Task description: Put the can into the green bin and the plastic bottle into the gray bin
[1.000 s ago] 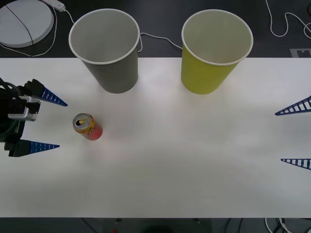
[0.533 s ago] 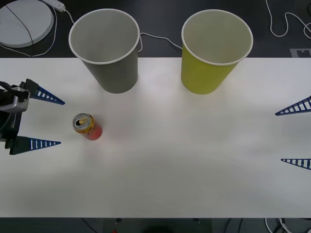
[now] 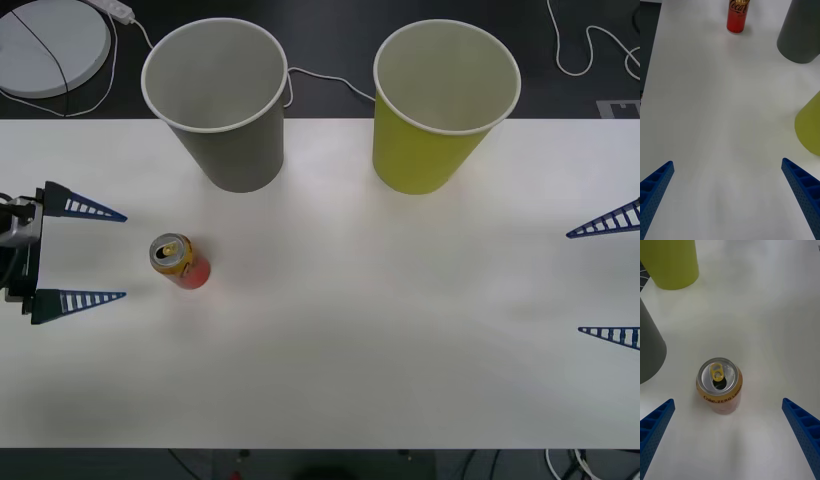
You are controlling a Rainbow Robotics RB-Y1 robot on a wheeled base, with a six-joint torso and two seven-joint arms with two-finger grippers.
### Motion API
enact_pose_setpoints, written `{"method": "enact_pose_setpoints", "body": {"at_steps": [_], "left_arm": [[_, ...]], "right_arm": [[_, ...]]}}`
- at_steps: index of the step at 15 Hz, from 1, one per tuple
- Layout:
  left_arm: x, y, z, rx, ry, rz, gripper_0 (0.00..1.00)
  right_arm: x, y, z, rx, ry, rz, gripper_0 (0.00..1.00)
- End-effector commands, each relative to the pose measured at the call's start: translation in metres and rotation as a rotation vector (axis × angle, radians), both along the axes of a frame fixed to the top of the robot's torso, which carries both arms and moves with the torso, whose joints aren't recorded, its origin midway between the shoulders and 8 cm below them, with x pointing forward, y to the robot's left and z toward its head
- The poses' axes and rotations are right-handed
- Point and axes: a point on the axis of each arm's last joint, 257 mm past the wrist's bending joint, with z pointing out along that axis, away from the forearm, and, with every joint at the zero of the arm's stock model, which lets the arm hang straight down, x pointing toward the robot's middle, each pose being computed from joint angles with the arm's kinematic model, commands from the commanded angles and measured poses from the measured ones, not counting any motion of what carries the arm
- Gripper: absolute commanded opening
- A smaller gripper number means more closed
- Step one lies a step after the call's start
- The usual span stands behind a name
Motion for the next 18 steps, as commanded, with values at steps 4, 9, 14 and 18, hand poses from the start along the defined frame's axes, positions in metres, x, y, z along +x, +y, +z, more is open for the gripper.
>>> {"method": "enact_pose_setpoints", "body": {"at_steps": [4,9,14,18], "left_arm": [[-0.001,0.016,-0.029,-0.145,0.018,0.044,1.00],[0.007,0.029,-0.050,-0.217,-0.012,0.072,1.00],[0.011,0.037,-0.067,-0.246,-0.067,0.100,1.00],[0.012,0.030,-0.080,-0.291,-0.086,0.124,1.00]], "right_arm": [[0.000,0.000,0.000,0.000,0.000,0.000,1.00],[0.000,0.000,0.000,0.000,0.000,0.000,1.00],[0.000,0.000,0.000,0.000,0.000,0.000,1.00],[0.000,0.000,0.000,0.000,0.000,0.000,1.00]]}}
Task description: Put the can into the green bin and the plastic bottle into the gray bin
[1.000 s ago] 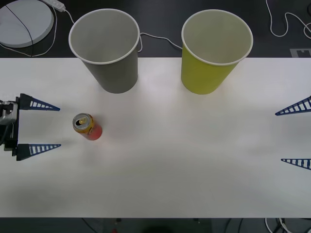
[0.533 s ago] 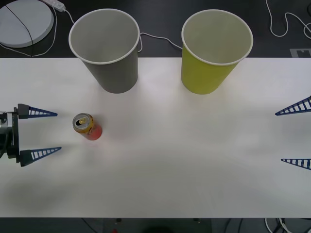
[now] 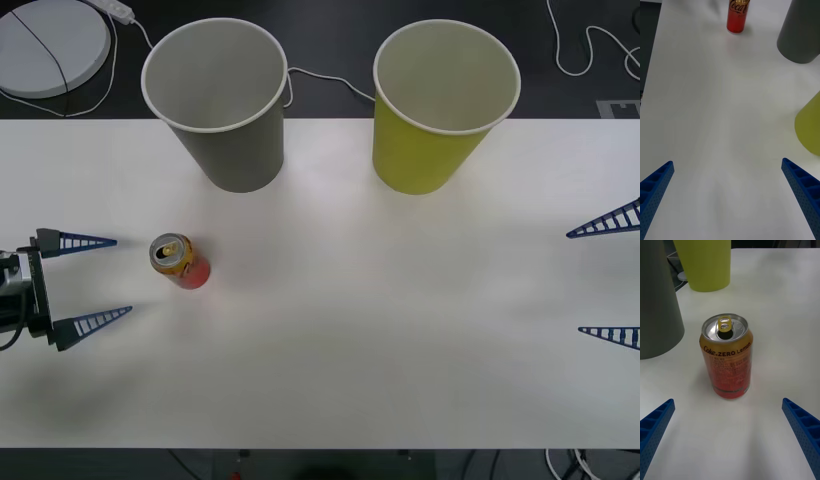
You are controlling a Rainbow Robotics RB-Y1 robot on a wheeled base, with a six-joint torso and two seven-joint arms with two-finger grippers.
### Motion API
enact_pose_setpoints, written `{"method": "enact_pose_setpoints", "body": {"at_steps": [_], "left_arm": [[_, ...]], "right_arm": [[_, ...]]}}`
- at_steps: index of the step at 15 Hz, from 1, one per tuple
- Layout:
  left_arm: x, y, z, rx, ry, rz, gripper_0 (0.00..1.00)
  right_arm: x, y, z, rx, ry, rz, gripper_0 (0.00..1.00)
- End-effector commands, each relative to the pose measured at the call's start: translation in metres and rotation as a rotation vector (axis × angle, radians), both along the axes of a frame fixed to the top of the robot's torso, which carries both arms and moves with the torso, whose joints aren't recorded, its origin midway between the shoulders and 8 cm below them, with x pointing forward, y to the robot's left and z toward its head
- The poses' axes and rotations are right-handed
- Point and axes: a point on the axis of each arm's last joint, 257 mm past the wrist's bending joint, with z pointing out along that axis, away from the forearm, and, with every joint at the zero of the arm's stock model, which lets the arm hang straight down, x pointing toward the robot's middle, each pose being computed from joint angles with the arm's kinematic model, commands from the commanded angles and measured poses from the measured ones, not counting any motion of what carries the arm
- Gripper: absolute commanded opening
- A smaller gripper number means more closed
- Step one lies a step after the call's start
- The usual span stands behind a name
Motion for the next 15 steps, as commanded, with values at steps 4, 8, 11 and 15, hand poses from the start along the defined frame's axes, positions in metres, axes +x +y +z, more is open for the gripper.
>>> {"method": "enact_pose_setpoints", "body": {"at_steps": [4,8,11,15], "left_arm": [[0.002,-0.014,-0.014,-0.060,-0.003,0.027,1.00],[0.010,-0.024,-0.016,-0.084,-0.008,0.041,1.00],[0.015,-0.034,-0.019,-0.099,-0.011,0.051,1.00],[0.024,-0.050,-0.021,-0.125,-0.017,0.062,1.00]], "right_arm": [[0.000,0.000,0.000,0.000,0.000,0.000,1.00],[0.000,0.000,0.000,0.000,0.000,0.000,1.00],[0.000,0.000,0.000,0.000,0.000,0.000,1.00],[0.000,0.000,0.000,0.000,0.000,0.000,1.00]]}}
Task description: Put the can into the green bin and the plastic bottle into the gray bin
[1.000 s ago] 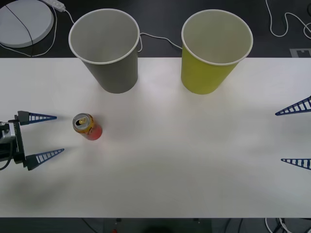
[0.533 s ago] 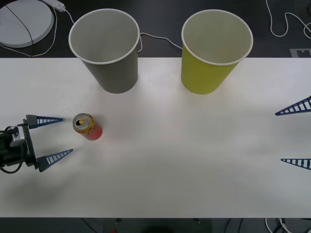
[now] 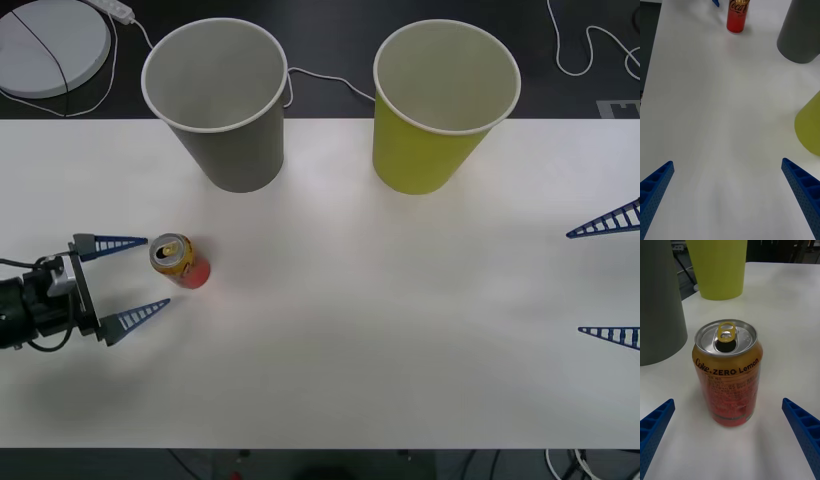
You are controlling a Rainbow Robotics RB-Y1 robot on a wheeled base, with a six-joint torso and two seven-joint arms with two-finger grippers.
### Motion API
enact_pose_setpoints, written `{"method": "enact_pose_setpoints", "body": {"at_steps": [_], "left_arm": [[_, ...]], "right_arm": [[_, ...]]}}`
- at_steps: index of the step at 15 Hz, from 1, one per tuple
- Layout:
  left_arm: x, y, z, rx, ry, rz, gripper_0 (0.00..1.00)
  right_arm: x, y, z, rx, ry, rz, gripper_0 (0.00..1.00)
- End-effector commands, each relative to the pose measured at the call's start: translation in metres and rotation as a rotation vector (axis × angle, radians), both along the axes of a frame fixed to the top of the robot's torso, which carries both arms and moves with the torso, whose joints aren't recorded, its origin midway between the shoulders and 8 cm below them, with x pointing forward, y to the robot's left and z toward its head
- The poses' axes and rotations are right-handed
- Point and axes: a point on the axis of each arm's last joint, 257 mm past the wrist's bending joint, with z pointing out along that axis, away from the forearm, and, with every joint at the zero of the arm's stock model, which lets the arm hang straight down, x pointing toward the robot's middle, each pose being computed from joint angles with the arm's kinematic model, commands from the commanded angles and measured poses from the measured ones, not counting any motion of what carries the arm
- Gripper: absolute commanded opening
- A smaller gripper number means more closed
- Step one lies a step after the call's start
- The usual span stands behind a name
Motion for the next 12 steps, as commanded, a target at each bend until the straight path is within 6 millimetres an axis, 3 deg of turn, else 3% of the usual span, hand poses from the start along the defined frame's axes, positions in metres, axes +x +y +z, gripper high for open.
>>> {"method": "enact_pose_setpoints", "body": {"at_steps": [1,12], "left_arm": [[0.005,-0.010,-0.001,-0.016,-0.003,0.005,1.00],[0.024,-0.052,-0.003,-0.071,-0.017,0.011,1.00]], "right_arm": [[0.000,0.000,0.000,0.000,0.000,0.000,1.00],[0.000,0.000,0.000,0.000,0.000,0.000,1.00]]}}
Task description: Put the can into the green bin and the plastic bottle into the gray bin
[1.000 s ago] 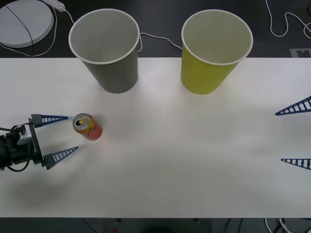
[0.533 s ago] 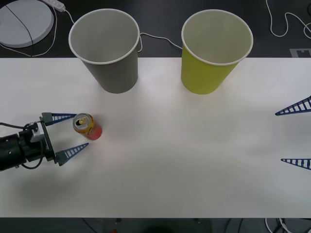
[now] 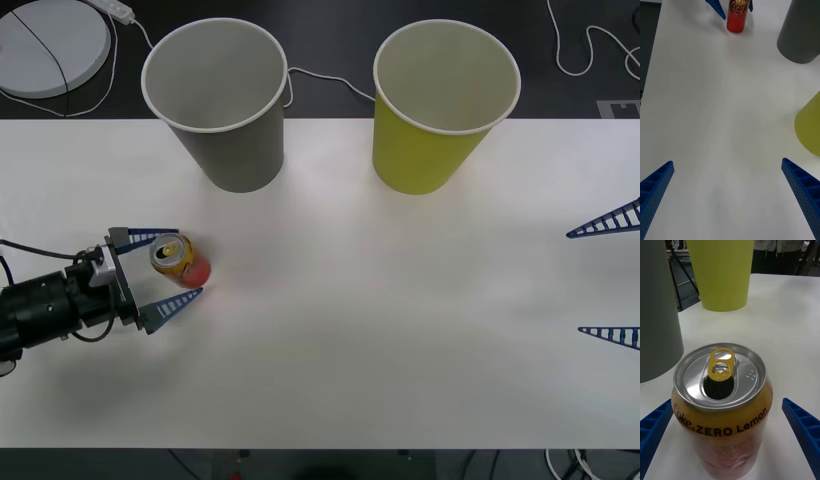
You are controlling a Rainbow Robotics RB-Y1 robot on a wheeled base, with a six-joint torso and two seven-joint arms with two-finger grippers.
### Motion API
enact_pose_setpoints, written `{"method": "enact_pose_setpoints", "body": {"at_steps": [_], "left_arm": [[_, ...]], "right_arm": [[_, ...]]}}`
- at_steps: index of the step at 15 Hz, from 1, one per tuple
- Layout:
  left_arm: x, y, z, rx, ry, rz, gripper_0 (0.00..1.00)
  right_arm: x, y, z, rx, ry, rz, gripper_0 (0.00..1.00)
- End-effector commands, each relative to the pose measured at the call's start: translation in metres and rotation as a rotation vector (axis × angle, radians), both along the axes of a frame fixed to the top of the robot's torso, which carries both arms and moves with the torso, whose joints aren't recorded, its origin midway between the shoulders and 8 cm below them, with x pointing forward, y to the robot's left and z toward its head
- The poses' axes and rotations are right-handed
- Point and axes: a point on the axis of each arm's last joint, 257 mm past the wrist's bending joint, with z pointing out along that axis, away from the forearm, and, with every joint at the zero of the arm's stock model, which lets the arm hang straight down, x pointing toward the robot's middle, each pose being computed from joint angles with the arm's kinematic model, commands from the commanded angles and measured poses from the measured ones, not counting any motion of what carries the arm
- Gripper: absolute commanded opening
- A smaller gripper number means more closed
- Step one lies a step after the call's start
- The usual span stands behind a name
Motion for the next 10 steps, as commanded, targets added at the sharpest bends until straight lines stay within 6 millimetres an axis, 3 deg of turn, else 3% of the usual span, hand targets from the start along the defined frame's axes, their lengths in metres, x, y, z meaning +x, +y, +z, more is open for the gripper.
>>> {"method": "enact_pose_setpoints", "body": {"at_steps": [1,7,8,9,10], "left_arm": [[0.005,-0.008,-0.001,-0.004,-0.001,0.001,1.00],[0.010,-0.018,-0.002,-0.003,0.000,0.002,0.98],[0.010,-0.019,-0.002,-0.004,-0.001,0.001,0.52],[0.010,-0.019,-0.003,-0.002,0.000,0.001,0.16],[0.010,-0.019,-0.003,-0.002,0.000,0.001,0.08]], "right_arm": [[0.000,0.000,0.000,0.000,0.000,0.000,1.00],[0.000,0.000,0.000,0.000,0.000,0.000,1.00],[0.000,0.000,0.000,0.000,0.000,0.000,1.00],[0.000,0.000,0.000,0.000,0.000,0.000,1.00],[0.000,0.000,0.000,0.000,0.000,0.000,1.00]]}}
